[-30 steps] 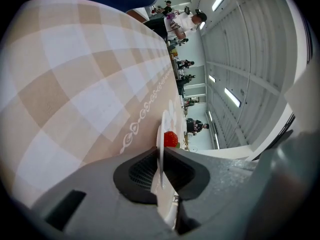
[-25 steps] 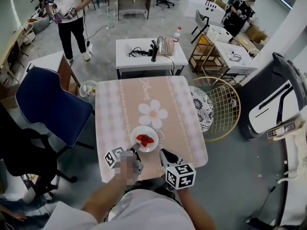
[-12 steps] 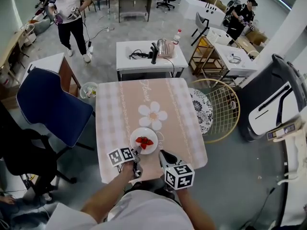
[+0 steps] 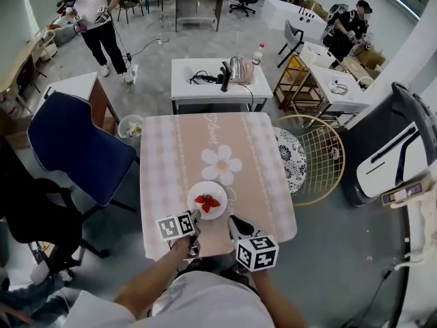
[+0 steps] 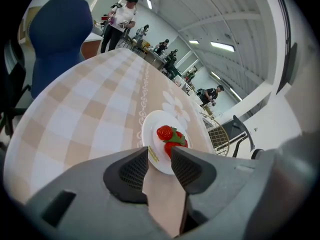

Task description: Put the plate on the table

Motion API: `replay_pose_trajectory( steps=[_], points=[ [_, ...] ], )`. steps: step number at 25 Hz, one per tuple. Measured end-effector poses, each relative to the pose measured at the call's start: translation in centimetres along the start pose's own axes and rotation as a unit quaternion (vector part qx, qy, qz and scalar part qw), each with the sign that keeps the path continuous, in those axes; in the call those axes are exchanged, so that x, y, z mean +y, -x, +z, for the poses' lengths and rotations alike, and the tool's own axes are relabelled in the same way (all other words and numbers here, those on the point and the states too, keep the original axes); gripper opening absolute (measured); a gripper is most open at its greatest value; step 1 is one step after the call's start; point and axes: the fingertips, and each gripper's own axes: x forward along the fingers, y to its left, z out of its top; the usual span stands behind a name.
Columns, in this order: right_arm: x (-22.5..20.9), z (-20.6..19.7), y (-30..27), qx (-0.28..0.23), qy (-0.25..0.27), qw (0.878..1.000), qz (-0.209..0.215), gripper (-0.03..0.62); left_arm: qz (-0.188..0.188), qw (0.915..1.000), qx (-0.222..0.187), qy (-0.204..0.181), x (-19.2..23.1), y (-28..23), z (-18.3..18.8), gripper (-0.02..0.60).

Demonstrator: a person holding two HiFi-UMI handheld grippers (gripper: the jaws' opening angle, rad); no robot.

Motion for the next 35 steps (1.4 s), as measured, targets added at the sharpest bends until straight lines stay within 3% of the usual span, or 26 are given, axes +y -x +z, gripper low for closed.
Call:
replay_pose_trajectory(
  steps=[11,20,30,35],
  points=[
    [0.5,0.5,0.3,-0.009,0.01,0.999,0.043,0.006,-0.033,0.9943,-0.056,-0.084,-5.3,3.2,1.0,0.133],
    [0.1,1.6,2.7,-0.032,0.022,0.996,0.077,0.005,-0.053,0.9861,-0.115,-0.108,-10.8,6.3,1.0,0.079],
    [0.5,2.3,5.6,-0.055,0.049,0.99,0.116,0.005,-0.051,0.9646,-0.18,-0.186,-16.4,9.7,-0.2,0.014],
    [0.5,2.1,6.8,-0.059,0.064,0.988,0.131,0.005,-0.045,0.961,-0.182,-0.203,-17.8,9.8,-1.9,0.007]
  ],
)
